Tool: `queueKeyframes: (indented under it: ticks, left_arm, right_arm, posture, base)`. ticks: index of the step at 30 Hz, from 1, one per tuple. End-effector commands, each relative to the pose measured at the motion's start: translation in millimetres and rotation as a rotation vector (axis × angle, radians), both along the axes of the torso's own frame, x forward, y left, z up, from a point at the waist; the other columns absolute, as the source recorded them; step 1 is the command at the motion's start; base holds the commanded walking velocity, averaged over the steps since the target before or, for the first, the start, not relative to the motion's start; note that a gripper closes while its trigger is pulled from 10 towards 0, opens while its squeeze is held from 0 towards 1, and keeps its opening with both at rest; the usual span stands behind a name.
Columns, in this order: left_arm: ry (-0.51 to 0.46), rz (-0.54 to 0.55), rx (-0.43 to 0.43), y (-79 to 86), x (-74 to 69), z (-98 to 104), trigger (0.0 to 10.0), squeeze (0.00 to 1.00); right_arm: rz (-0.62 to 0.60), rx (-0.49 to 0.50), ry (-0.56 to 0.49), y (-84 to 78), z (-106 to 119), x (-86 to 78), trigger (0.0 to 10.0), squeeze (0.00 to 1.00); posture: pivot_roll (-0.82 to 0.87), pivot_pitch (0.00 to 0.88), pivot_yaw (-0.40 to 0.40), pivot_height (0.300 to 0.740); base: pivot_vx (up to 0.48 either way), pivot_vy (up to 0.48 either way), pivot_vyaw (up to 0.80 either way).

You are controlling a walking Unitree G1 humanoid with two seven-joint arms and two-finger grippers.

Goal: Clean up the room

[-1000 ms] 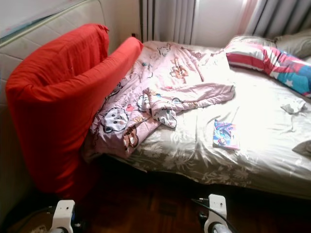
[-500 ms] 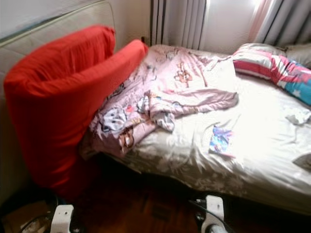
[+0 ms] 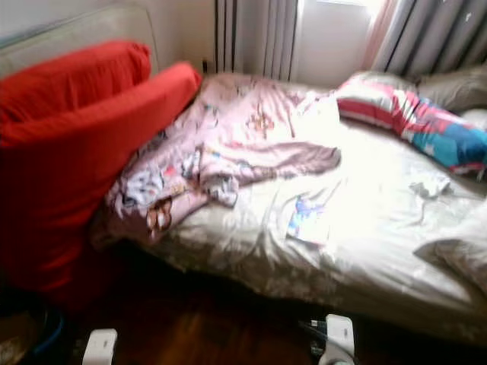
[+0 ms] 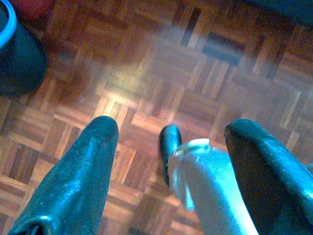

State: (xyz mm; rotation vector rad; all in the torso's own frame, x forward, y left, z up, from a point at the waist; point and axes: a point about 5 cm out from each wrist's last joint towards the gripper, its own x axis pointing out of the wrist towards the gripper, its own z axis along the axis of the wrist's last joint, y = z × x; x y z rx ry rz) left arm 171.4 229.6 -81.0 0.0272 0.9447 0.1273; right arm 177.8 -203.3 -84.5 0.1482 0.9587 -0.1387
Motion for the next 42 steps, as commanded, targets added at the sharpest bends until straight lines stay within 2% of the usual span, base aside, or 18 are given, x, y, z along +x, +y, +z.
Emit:
queueKeyframes:
  ticks: [1, 3, 10, 11, 12, 13, 15, 23, 36, 42]
  left_arm:
    - [0.022, 0.011, -0.015, -4.2, -7.4, -4.4, 10.0, 0.0]
    - [0.029, 0.021, -0.024, -4.2, -11.4, -6.1, 10.0, 0.0]
    - [0.029, 0.021, -0.024, -4.2, -11.4, -6.1, 10.0, 0.0]
    - [0.034, 0.024, -0.025, -4.1, -13.9, -7.0, 10.0, 0.0]
    - [0.04, 0.037, -0.032, -0.1, -31.1, -11.7, 10.0, 0.0]
    - [0.04, 0.037, -0.032, -0.1, -31.1, -11.7, 10.0, 0.0]
    - [0.049, 0.039, -0.036, 2.1, -42.8, -14.5, 10.0, 0.0]
    - [0.053, 0.026, -0.036, 1.6, -54.8, -17.4, 10.0, 0.0]
    - [0.066, 0.021, -0.007, 14.5, -61.0, -15.7, 10.0, 0.0]
    - [0.062, 0.004, -0.014, 11.1, -60.2, -16.2, 10.0, 0.0]
  right_arm:
    - [-0.019, -0.017, 0.01, -8.3, -1.7, -7.4, 10.0, 0.0]
    - [-0.021, -0.017, 0.019, -8.0, -3.4, -11.1, 10.0, 0.0]
    - [-0.021, -0.017, 0.019, -8.0, -3.4, -11.1, 10.0, 0.0]
    - [-0.022, -0.017, 0.024, -7.8, -4.4, -13.5, 10.0, 0.0]
    - [-0.034, -0.007, 0.05, -4.4, -11.7, -31.3, 10.0, 0.0]
    - [-0.034, -0.007, 0.05, -4.4, -11.7, -31.3, 10.0, 0.0]
    - [-0.05, 0.001, 0.062, -2.4, -15.8, -43.1, 10.0, 0.0]
    - [-0.052, 0.001, 0.075, -3.7, -19.2, -56.1, 10.0, 0.0]
    - [-0.035, 0.025, 0.076, 9.4, -22.1, -60.3, 10.0, 0.0]
    - [-0.028, 0.008, 0.072, 5.8, -21.4, -60.1, 10.0, 0.0]
  posture:
    - [0.0, 0.0, -0.05, 0.74]
    - [0.0, 0.0, -0.049, 0.74]
    - [0.0, 0.0, -0.049, 0.74]
    - [0.0, 0.0, -0.047, 0.74]
    - [0.0, 0.0, -0.018, 0.74]
    - [0.0, 0.0, -0.018, 0.74]
    - [-0.01, 0.0, -0.012, 0.74]
    - [0.0, 0.0, -0.036, 0.74]
    - [-0.03, 0.0, -0.008, 0.74]
    - [-0.02, 0.0, 0.002, 0.74]
  base:
    - [0.0, 0.0, 0.0]
    - [0.0, 0.0, 0.0]
    - [0.0, 0.0, 0.0]
    - [0.0, 0.0, 0.0]
    - [0.0, 0.0, 0.0]
    - [0.0, 0.0, 0.0]
    - [0.0, 0.0, 0.0]
    - [0.0, 0.0, 0.0]
    - [0.074, 0.0, 0.0]
    - [0.201, 0.0, 0.0]
